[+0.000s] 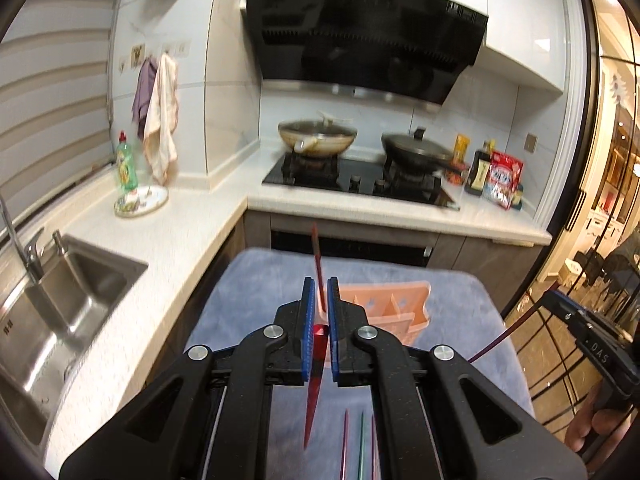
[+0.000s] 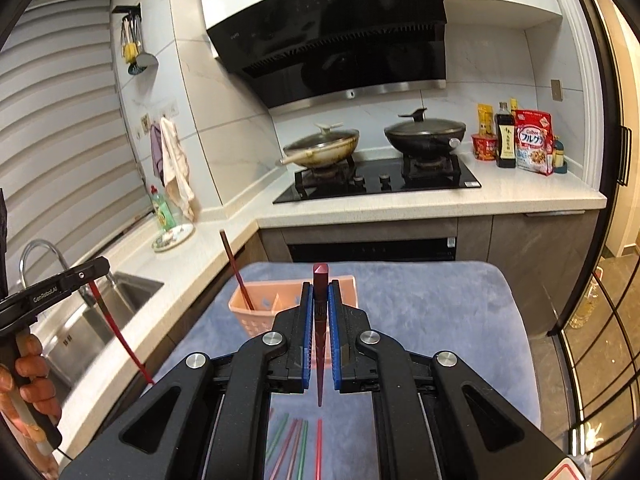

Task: Organize utensils

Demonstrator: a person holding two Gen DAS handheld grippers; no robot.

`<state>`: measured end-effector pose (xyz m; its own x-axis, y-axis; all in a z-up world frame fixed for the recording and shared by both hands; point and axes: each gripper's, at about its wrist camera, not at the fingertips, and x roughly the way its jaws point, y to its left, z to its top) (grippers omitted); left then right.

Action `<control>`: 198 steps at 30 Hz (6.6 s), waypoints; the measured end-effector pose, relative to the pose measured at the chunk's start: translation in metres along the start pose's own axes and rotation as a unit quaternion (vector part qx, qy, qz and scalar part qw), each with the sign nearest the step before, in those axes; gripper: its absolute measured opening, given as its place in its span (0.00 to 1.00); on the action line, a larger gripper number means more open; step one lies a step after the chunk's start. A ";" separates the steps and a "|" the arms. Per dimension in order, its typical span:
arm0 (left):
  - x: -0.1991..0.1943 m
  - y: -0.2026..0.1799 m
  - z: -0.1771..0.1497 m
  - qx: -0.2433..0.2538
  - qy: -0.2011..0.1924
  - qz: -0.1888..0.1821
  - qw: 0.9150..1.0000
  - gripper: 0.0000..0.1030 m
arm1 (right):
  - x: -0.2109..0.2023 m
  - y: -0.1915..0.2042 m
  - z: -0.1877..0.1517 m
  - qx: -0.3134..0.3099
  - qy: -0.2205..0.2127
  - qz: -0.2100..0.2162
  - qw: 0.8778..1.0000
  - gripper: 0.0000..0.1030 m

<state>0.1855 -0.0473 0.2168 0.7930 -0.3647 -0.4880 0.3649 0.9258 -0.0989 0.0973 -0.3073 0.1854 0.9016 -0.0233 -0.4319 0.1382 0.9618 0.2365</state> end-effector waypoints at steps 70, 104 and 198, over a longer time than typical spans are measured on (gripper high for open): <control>0.253 -0.177 -0.191 0.233 0.235 -0.110 0.937 0.44 | -0.014 -0.124 -0.034 0.042 0.036 -0.104 0.993 0.07; 0.166 -0.109 -0.145 0.144 0.177 -0.069 0.971 0.07 | -0.041 -0.094 -0.051 0.028 0.042 -0.082 0.995 0.07; -0.006 0.026 -0.232 0.015 0.169 0.056 0.984 0.27 | -0.028 -0.001 -0.231 -0.014 0.213 -0.026 0.977 0.25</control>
<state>0.0768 0.0026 0.0159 0.6241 -0.2013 -0.7549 0.3027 0.9531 -0.0039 -0.0223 -0.2444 -0.0036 0.6404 0.0379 -0.7671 0.1621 0.9696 0.1833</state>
